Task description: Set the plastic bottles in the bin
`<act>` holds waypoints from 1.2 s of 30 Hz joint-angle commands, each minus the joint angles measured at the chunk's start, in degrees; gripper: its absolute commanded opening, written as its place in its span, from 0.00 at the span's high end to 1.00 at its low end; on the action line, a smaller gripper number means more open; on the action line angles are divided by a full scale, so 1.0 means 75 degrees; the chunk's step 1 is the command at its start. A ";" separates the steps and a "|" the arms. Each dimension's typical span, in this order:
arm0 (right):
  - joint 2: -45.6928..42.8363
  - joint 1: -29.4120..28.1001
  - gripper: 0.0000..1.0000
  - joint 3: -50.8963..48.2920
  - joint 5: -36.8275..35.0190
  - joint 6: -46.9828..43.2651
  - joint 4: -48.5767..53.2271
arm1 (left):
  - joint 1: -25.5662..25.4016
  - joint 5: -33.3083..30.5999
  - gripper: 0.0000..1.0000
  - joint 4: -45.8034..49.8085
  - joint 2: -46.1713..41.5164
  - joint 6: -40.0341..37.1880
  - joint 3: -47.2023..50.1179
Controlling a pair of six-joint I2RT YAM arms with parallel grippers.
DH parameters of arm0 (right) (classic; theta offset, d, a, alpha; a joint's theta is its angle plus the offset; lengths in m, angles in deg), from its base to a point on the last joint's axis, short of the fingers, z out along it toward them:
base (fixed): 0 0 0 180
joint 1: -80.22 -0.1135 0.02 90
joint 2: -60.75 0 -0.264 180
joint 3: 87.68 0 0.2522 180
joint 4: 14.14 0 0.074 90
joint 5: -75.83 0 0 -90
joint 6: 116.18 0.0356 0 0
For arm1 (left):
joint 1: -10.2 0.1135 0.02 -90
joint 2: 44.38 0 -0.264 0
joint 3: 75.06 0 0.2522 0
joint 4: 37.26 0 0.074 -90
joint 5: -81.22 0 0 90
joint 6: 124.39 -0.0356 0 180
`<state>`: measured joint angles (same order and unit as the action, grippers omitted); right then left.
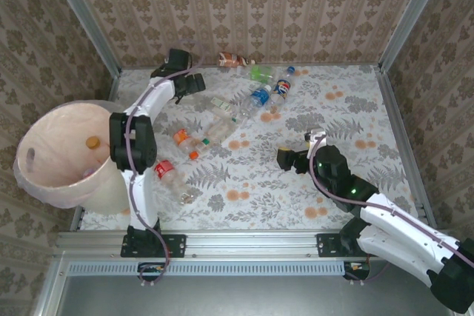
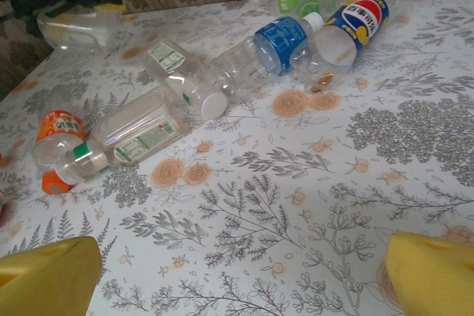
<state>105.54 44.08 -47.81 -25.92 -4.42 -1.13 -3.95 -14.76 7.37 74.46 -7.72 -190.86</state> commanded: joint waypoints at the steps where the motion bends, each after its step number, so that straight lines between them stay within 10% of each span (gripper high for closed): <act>1: 0.0137 0.0032 0.00 -0.0056 0.0417 -0.0234 -0.0493 | 0.0047 -0.0016 0.25 -0.0474 -0.0760 -0.0171 0.0404; 26: 0.2752 -0.0232 0.00 0.0995 0.1250 -0.0467 -0.2187 | -0.0996 0.0100 0.25 -0.0267 -0.6021 -0.0579 0.2584; 36: 0.3340 -0.0267 0.00 0.1314 0.1358 -0.0522 -0.2406 | 0.0188 0.0556 0.24 0.1527 -0.7753 -0.0921 0.1796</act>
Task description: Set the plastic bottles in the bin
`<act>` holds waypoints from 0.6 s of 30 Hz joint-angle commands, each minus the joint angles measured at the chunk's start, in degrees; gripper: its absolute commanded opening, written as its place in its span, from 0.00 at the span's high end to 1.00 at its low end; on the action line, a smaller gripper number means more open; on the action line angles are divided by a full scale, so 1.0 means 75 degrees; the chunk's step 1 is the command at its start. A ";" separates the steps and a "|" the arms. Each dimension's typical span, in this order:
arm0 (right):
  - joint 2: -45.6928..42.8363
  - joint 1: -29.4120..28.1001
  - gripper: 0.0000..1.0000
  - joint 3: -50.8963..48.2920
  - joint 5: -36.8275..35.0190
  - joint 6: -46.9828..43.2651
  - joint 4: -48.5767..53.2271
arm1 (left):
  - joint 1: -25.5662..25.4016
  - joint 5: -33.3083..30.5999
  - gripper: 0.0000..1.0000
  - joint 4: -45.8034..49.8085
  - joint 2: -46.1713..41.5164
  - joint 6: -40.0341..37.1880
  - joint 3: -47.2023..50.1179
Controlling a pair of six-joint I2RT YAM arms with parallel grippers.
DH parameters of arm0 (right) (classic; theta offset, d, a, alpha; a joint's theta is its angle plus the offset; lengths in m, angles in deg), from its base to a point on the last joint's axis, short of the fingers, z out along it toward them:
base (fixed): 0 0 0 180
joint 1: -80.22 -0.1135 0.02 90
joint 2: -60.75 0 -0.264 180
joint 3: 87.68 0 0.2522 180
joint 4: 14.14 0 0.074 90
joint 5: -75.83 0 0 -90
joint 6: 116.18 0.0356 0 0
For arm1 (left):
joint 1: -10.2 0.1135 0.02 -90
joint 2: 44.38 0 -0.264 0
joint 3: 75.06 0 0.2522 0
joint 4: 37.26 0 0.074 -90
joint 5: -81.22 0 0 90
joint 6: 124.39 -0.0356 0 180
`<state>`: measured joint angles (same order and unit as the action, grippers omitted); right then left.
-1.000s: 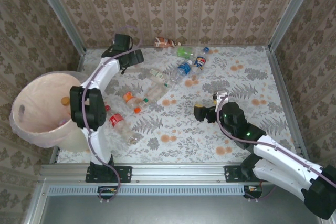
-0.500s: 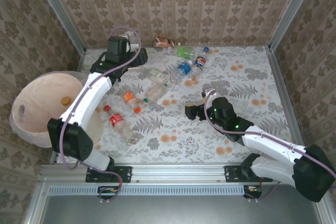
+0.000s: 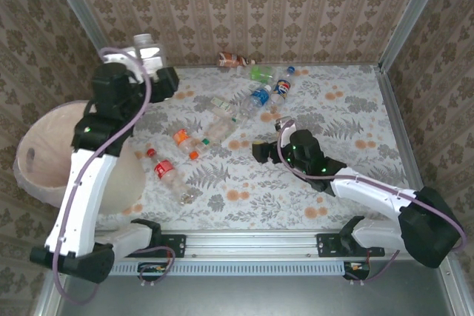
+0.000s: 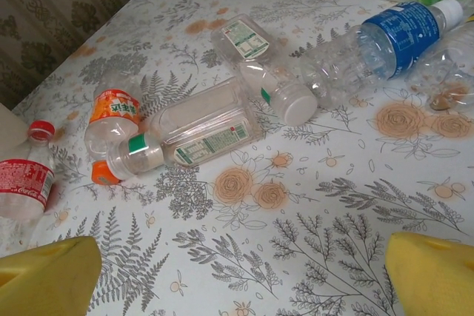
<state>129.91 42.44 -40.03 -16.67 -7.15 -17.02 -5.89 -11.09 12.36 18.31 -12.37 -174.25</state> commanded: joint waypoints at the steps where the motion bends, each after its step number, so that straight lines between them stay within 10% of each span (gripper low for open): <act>1: 0.0126 -0.0049 0.00 0.0292 0.0122 -0.0173 -0.0313 | 0.0766 0.0062 0.24 0.1177 -0.0325 -0.0352 -0.0568; 18: 0.0350 -0.0072 0.00 0.0426 0.0126 -0.0286 -0.0257 | 0.5404 0.1658 0.24 0.2886 -0.0471 -0.0868 -0.0538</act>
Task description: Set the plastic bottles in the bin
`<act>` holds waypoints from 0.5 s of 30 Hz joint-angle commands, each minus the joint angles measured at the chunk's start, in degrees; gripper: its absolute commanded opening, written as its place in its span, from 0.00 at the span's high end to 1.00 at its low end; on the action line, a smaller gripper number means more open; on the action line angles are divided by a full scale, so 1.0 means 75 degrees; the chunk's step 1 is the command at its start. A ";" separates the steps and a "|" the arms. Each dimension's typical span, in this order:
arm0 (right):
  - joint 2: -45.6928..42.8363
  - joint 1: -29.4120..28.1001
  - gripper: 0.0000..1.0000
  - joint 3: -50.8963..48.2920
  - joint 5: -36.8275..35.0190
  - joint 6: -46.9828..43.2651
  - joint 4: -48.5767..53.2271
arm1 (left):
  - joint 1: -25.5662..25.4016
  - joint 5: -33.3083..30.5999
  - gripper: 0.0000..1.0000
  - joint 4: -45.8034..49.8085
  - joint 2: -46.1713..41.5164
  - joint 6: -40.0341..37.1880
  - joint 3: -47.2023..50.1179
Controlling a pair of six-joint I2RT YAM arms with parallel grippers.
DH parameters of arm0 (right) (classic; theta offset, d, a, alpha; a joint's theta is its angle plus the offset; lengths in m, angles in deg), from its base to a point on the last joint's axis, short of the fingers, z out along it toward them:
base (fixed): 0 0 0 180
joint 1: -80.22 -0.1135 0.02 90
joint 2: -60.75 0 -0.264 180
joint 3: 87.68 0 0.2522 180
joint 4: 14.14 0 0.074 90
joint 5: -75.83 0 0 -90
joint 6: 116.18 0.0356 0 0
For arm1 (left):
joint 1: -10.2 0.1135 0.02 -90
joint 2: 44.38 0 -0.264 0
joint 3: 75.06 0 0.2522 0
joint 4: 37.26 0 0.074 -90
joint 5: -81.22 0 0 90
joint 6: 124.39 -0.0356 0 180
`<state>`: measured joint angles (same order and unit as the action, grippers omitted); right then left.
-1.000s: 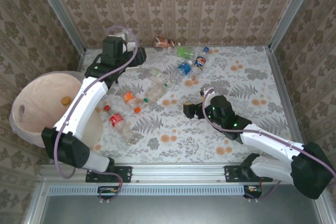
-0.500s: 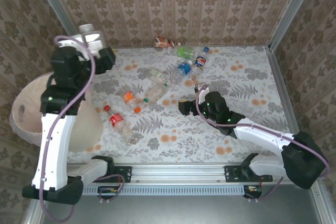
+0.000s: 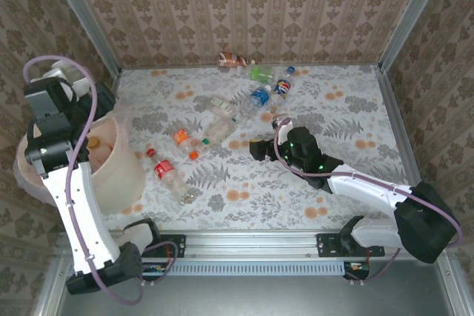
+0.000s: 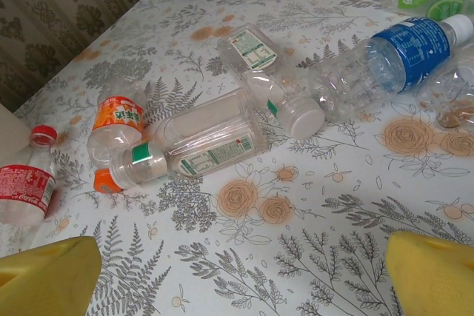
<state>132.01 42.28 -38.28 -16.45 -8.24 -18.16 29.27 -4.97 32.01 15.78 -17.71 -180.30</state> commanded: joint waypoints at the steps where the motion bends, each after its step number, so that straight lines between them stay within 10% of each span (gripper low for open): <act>1: 0.0072 -0.0052 0.00 0.0194 0.0087 -0.0159 -0.0091 | 0.1012 0.1109 0.24 0.0241 -0.0163 -0.0149 0.0375; 15: 0.0388 -0.0052 0.00 0.0451 0.0252 -0.0337 0.0027 | 0.2893 0.1894 0.23 -0.0036 -0.0269 0.0092 0.1569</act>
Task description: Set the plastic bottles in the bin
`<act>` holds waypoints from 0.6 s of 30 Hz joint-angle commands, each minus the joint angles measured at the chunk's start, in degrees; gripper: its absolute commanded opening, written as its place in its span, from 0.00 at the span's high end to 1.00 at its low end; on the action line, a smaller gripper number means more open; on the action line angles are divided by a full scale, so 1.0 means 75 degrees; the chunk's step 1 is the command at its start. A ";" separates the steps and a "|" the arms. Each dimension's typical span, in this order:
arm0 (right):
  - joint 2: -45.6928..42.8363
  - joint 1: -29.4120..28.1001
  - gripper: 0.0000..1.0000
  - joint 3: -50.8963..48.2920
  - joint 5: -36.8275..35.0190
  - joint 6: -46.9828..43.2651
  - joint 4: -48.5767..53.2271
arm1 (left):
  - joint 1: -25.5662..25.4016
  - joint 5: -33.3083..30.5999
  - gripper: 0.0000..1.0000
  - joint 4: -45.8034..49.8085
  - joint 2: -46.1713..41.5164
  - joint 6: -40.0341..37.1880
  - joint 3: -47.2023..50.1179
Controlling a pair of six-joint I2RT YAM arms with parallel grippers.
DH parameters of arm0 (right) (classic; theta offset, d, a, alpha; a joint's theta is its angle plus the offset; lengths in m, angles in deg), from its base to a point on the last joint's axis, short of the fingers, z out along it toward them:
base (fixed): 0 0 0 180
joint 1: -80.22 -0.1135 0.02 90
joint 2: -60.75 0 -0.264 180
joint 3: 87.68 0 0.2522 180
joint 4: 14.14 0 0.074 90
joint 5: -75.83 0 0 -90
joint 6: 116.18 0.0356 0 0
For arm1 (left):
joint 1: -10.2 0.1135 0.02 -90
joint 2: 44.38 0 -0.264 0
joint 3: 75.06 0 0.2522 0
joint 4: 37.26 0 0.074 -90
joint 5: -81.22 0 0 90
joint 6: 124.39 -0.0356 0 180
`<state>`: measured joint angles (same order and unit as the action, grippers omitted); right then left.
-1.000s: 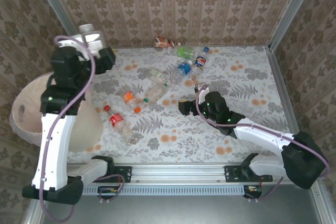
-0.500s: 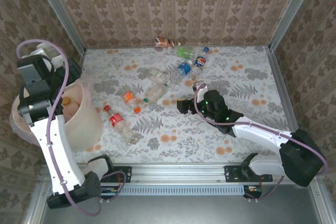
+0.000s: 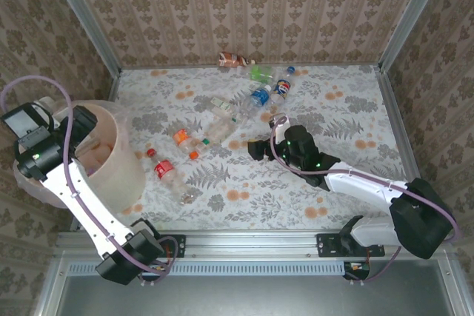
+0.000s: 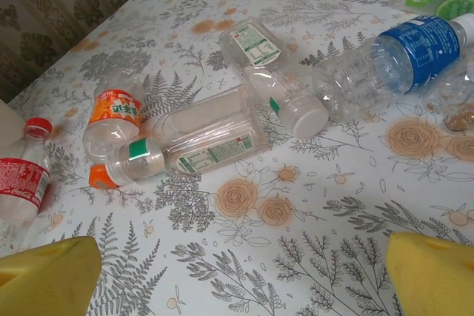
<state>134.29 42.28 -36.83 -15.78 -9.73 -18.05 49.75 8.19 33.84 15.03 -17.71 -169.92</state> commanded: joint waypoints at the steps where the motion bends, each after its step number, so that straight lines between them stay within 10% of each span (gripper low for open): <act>1: 0.0083 -0.0052 0.00 0.0258 0.0157 -0.0132 0.0012 | 0.0216 0.0054 0.23 -0.0368 -0.0187 0.0153 0.0275; 18: -0.0001 -0.0074 0.00 0.0269 0.0097 -0.0149 0.0138 | -0.0710 0.1478 0.23 -0.1969 -0.0059 0.1162 0.1482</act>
<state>134.33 42.13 -36.57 -15.36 -9.95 -17.98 45.38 16.89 22.24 14.53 -10.49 -159.67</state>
